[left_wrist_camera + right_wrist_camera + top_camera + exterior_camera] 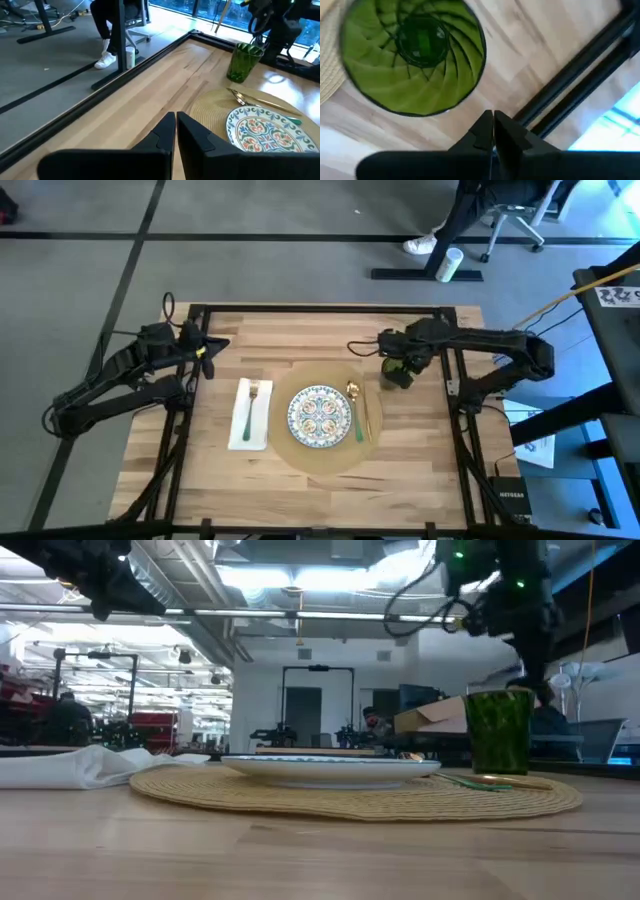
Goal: Set table place
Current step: Adjust the green cup, then return to Home Position
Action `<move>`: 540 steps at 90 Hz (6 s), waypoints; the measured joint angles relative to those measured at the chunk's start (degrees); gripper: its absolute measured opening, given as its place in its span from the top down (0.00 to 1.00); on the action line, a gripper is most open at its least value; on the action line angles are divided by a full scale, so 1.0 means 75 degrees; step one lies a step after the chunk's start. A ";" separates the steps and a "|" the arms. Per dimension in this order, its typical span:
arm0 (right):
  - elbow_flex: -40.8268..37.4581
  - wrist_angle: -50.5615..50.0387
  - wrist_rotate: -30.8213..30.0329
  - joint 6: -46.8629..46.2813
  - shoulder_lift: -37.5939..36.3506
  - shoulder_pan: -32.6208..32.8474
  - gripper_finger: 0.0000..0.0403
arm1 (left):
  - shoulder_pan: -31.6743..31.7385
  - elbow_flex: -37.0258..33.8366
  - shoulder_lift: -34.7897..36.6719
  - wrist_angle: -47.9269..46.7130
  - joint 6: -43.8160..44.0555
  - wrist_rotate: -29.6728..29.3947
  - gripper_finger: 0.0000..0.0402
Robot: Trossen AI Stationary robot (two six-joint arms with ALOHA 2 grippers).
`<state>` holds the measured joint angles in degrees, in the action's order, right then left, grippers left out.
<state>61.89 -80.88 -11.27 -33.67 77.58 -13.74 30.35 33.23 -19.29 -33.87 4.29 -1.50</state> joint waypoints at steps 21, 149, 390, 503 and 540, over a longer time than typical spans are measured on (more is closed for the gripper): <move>-0.1357 0.1442 0.0868 -0.1362 -0.1136 0.0057 1.00 | 0.0001 0.0000 0.0000 -0.0001 0.0000 -0.0001 1.00; -0.1923 0.3064 0.0297 -0.1998 -0.1153 0.0530 1.00 | 0.0000 0.0000 0.0000 0.0003 0.0000 0.0000 1.00; -0.1923 0.4793 -0.0849 -0.0122 -0.2964 0.2762 1.00 | -0.0380 -0.0508 0.0005 0.2616 0.0005 0.1477 1.00; -0.5968 1.1090 0.0181 0.3554 -0.6855 0.1877 1.00 | -0.2943 -0.3470 0.2544 0.4530 -0.1194 -0.0242 1.00; -0.8189 1.3339 0.0111 0.3025 -0.8101 0.1880 1.00 | -0.2940 -0.3488 0.2541 0.4384 -0.1096 -0.0256 1.00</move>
<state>0.47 19.16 -10.44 -10.98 16.82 0.36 8.29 7.07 -0.23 -0.99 -3.92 -3.42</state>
